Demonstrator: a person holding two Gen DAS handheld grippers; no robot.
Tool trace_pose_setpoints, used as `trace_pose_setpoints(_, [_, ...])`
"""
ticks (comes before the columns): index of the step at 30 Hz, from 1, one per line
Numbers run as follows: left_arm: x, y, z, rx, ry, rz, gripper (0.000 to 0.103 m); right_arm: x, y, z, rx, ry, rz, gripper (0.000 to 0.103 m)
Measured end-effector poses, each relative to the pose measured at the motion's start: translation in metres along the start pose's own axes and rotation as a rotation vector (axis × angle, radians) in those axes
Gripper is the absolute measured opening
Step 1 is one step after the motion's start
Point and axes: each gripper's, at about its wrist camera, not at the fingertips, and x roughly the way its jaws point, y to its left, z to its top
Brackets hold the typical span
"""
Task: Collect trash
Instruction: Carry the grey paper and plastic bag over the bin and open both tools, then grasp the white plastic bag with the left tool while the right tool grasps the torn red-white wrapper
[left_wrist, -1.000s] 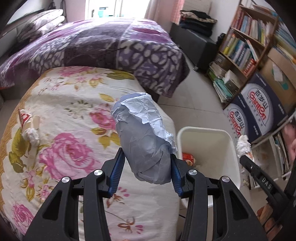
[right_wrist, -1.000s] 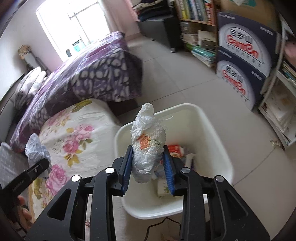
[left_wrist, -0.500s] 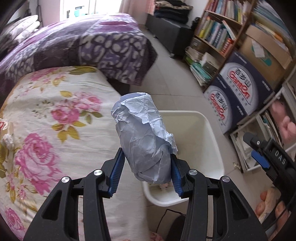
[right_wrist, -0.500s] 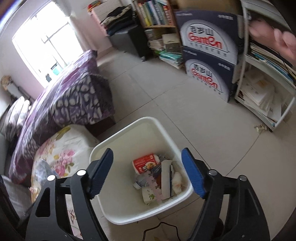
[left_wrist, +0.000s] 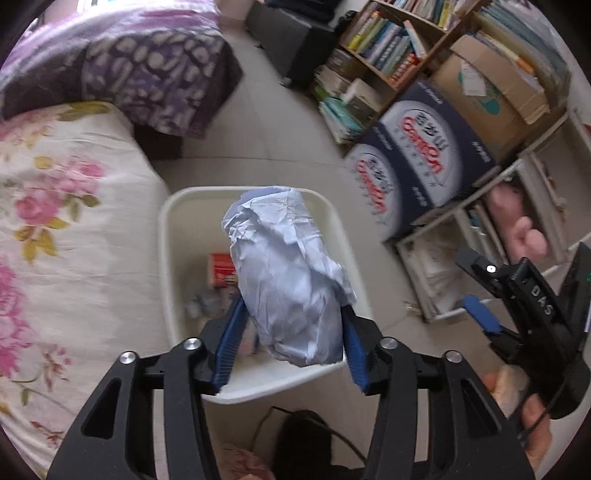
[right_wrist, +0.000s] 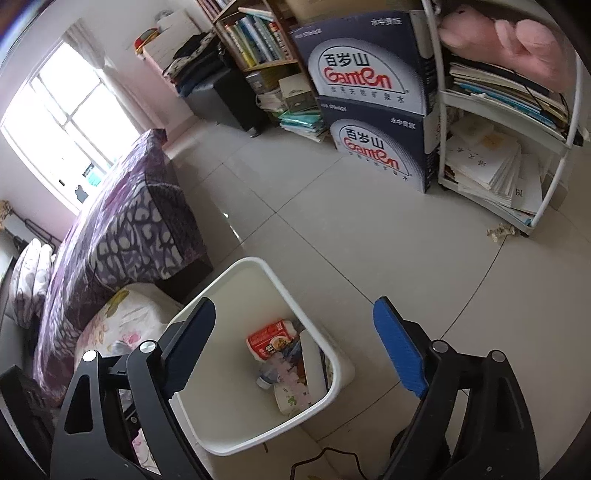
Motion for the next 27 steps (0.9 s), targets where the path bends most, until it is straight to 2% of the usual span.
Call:
trace_pose_setpoints(1, [0.000, -0.001, 0.000, -0.004, -0.002, -0.014, 0.068, 0.000, -0.001, 0.000, 0.005, 0.001, 0.003, 0.084])
trace_pose_setpoints(2, [0.000, -0.002, -0.001, -0.007, -0.004, -0.017, 0.071, 0.000, -0.001, 0.001, 0.007, 0.002, 0.005, 0.085])
trace_pose_setpoints(7, [-0.006, 0.007, -0.001, -0.017, -0.004, 0.006, 0.076, 0.000, 0.009, -0.002, -0.007, 0.004, 0.025, 0.086])
trace_pose_setpoints(9, [-0.014, 0.015, 0.000, -0.020, -0.017, 0.041, 0.077, 0.001, 0.016, -0.004, -0.017, 0.012, 0.034, 0.088])
trace_pose_setpoints(14, [-0.032, 0.047, 0.000, -0.030, -0.051, 0.220, 0.084, 0.007, 0.040, -0.015, -0.063, 0.044, 0.063, 0.090])
trace_pose_setpoints(18, [-0.047, 0.092, 0.001, -0.103, -0.054, 0.372, 0.084, 0.013, 0.060, -0.025, -0.092, 0.068, 0.078, 0.091])
trace_pose_setpoints(22, [-0.069, 0.162, -0.004, -0.259, -0.056, 0.522, 0.084, 0.021, 0.080, -0.037, -0.122, 0.104, 0.093, 0.092])
trace_pose_setpoints(27, [-0.102, 0.249, -0.014, -0.473, -0.115, 0.721, 0.086, 0.032, 0.111, -0.058, -0.184, 0.150, 0.108, 0.092])
